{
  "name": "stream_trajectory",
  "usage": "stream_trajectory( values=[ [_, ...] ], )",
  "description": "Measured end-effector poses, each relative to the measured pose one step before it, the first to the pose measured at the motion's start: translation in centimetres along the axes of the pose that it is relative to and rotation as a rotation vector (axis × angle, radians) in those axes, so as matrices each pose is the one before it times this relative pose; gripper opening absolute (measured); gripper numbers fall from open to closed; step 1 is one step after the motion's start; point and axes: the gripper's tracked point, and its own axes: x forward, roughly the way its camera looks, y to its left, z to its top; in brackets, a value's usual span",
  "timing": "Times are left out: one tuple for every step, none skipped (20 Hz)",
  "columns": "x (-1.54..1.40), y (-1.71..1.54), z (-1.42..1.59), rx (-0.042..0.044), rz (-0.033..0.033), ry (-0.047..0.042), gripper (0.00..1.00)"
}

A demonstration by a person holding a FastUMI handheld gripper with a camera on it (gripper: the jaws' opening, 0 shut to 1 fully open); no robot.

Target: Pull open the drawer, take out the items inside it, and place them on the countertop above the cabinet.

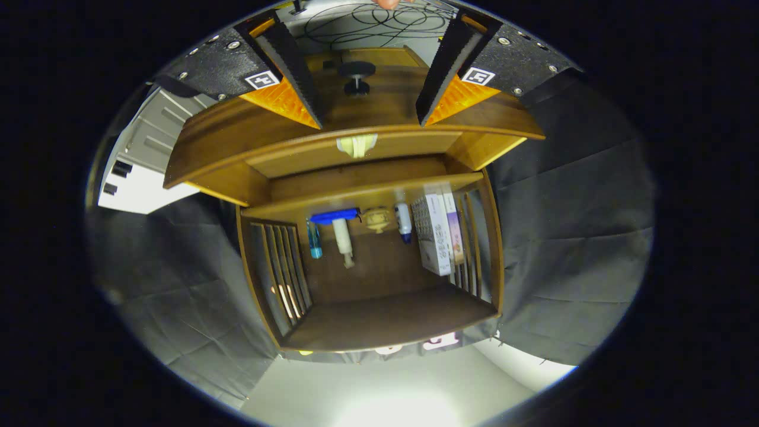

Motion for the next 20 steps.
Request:
stream_trajectory(
  values=[
    [0.08, 0.082, 1.633, -0.01732, -0.00016, -0.02323, 0.96],
    [0.415, -0.127, 1.376, -0.02065, -0.00922, -0.0103, 0.95],
    [0.308, -0.209, 0.985, -0.0188, -0.0129, 0.00367, 0.95],
    [0.804, -0.184, 0.846, -0.01276, -0.00954, 0.01524, 0.95],
    [0.76, 0.083, 0.713, -0.00404, -0.01273, 0.023, 0.95],
    [0.687, -0.227, 0.525, -0.00006, -0.01973, 0.03423, 0.95],
    [0.717, 0.027, 0.633, 0.0009, -0.0088, 0.02772, 0.95],
    [0.936, -0.054, 0.779, -0.00118, -0.01231, 0.02697, 0.96],
    [0.828, -0.277, 0.394, 0.0031, -0.01667, 0.02858, 0.95],
    [1.104, -0.212, 0.495, 0.01475, -0.01982, 0.02844, 0.96],
    [1.034, 0.107, 0.021, 0.01888, -0.0078, 0.03695, 0.96],
    [1.193, -0.073, -0.168, 0.02087, -0.01517, 0.04271, 0.96],
    [1.173, -0.284, -0.544, 0.022, -0.0169, 0.05389, 0.96],
    [1.139, -0.45, -0.986, 0.02557, -0.03509, 0.06641, 0.96],
    [1.314, -0.308, -0.699, 0.01264, -0.02511, 0.05053, 0.96],
    [1.654, -0.048, -0.782, -0.00698, -0.01562, 0.05146, 0.96],
    [1.071, 0.05, -0.614, -0.01162, -0.01009, 0.03995, 0.96],
    [1.247, 0.312, -0.682, -0.01508, -0.00844, 0.04171, 0.96],
    [1.253, 0.277, -0.702, -0.01193, -0.00433, 0.03854, 0.96],
    [0.994, 0.596, -0.403, -0.00679, 0.00474, 0.03132, 0.96]
  ],
)
